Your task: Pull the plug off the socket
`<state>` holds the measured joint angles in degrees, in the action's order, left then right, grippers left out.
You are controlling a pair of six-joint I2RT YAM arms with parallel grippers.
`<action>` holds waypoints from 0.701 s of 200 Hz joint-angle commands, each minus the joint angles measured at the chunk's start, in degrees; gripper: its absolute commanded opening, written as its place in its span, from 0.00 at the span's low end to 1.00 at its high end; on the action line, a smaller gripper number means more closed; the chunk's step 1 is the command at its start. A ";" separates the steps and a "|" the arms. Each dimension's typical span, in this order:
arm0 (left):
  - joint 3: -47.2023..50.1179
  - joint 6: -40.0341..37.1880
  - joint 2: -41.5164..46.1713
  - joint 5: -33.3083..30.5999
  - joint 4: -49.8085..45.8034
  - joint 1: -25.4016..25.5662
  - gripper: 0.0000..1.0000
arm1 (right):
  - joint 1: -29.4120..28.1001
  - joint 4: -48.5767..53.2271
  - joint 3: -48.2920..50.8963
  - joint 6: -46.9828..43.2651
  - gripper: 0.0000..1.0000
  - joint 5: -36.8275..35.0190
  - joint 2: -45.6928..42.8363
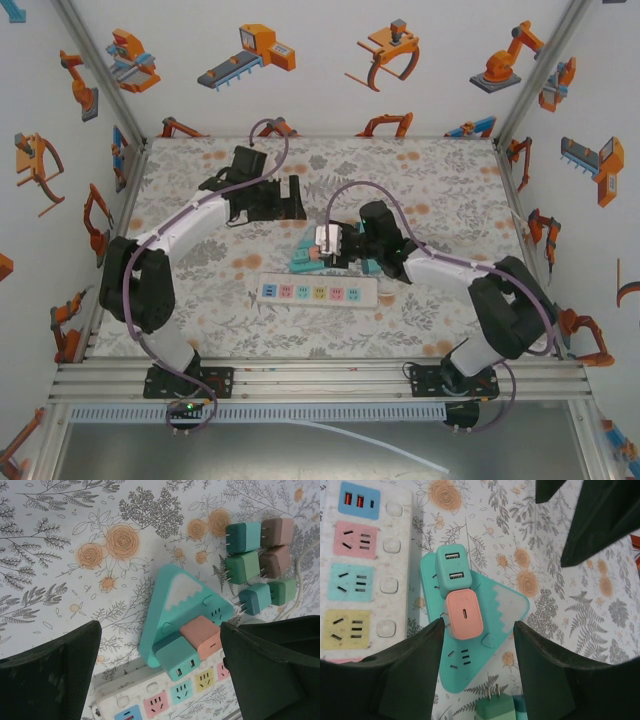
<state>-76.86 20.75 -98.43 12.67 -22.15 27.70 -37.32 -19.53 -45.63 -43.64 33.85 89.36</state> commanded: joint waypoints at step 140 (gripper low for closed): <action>-10.90 -1.70 -11.79 0.83 -14.98 2.74 0.76 | -0.21 4.74 -8.03 -1.45 0.35 6.24 11.48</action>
<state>-85.82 20.49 -108.25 12.34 -33.91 28.91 -37.32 -15.57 -52.03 -44.64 38.33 100.86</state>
